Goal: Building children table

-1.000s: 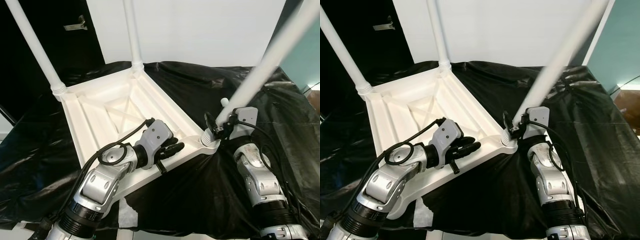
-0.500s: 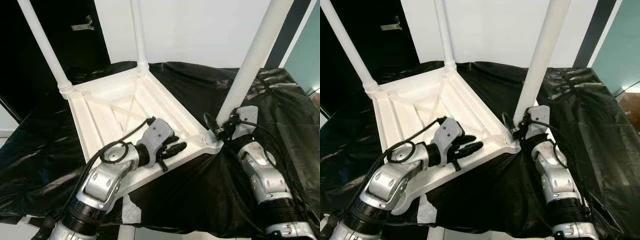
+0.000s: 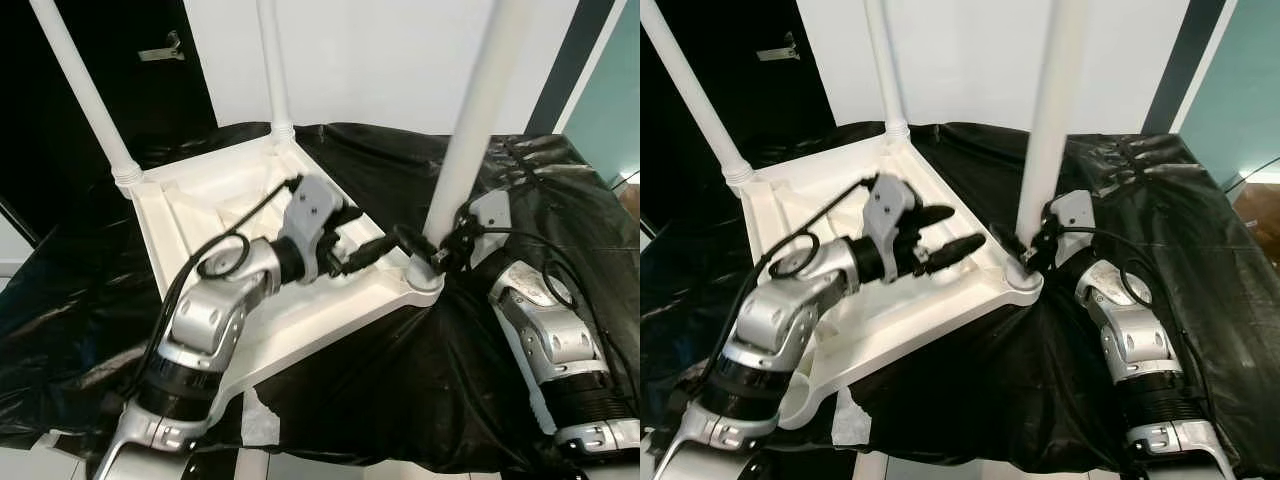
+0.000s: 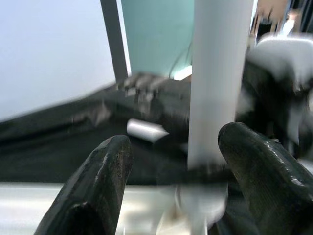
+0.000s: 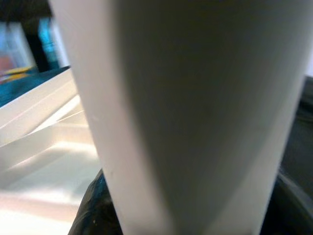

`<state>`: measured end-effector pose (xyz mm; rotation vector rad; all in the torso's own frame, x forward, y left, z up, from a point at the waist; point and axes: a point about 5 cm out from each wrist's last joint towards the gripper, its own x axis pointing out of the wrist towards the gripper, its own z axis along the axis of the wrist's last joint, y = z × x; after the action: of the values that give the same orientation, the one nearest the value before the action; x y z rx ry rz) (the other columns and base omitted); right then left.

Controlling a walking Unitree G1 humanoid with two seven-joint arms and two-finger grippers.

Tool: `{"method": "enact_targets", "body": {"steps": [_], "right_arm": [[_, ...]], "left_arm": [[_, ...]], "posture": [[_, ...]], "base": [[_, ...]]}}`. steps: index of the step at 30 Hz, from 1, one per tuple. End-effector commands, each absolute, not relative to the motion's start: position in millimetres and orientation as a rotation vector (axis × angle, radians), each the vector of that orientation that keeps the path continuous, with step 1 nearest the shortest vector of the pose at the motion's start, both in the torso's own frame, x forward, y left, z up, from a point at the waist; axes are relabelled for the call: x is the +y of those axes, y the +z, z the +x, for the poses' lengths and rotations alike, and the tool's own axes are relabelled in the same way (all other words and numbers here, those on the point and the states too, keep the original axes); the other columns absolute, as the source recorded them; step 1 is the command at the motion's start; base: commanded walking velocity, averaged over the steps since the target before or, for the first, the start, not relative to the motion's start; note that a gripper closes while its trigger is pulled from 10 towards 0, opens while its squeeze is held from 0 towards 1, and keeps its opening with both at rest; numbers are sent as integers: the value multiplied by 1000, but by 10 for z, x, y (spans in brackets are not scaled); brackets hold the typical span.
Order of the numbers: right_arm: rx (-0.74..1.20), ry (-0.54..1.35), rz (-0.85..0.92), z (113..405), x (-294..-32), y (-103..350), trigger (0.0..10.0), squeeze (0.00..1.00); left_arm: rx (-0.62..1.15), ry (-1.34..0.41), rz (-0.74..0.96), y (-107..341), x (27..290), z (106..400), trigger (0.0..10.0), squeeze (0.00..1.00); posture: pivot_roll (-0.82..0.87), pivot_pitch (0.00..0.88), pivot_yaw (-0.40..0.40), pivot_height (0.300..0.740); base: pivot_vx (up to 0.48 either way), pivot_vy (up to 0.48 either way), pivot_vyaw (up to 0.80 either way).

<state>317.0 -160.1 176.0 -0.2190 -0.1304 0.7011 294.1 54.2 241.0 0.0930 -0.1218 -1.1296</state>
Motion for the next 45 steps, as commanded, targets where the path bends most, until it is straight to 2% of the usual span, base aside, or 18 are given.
{"method": "enact_targets", "body": {"steps": [1,7,18,21,29,35,36,37,38,40,41,45], "right_arm": [[-118,753,-242,3177,-1570,1779,10000,0],[-50,906,-305,3138,-1494,1712,10000,0],[-20,970,-328,3152,-1463,1708,10000,0],[19,1075,-360,3121,-1409,1699,10000,0],[59,1175,-404,3089,-1388,1705,10000,0],[57,1193,-423,3097,-1396,1731,10000,0],[58,1193,-422,3102,-1403,1737,10000,0],[58,1194,-421,3105,-1409,1745,10000,0],[57,1194,-420,3107,-1413,1752,10000,0],[57,1194,-419,3108,-1415,1756,10000,0],[57,1194,-418,3110,-1417,1760,10000,0],[54,1192,-418,3114,-1417,1767,10000,0]], "left_arm": [[-126,-1166,55,2463,538,2931,10000,0],[-214,-1287,-29,2728,468,2860,10000,0],[-254,-1404,-48,2837,408,2776,10000,0],[-304,-1462,-66,2962,365,2752,10000,0],[-369,-1527,-112,3198,346,2744,10000,0],[-342,-1530,-103,3195,331,2775,10000,0],[-335,-1524,-107,3199,328,2785,9137,0],[-330,-1521,-105,3199,326,2791,2196,0],[-318,-1515,-93,3188,324,2800,980,0],[-309,-1511,-84,3180,323,2805,980,0],[-305,-1514,-82,3167,318,2802,0,0],[-292,-1514,-73,3126,293,2792,0,0]], "posture": [[-48,0,-7,740],[-43,0,-15,740],[-40,0,-24,740],[-36,0,-32,740],[-37,0,-39,740],[-38,0,-36,740],[-39,0,-35,740],[-38,0,-35,740],[-39,0,-35,740],[-39,0,-35,740],[-40,0,-33,740],[-41,0,-34,740]], "base": [[0,0,0],[0,0,0],[0,0,0],[0,0,0],[0,0,0],[0,0,0],[0,0,0],[0,0,0],[0,0,0],[0,0,0],[0,0,0],[0,0,0]]}}
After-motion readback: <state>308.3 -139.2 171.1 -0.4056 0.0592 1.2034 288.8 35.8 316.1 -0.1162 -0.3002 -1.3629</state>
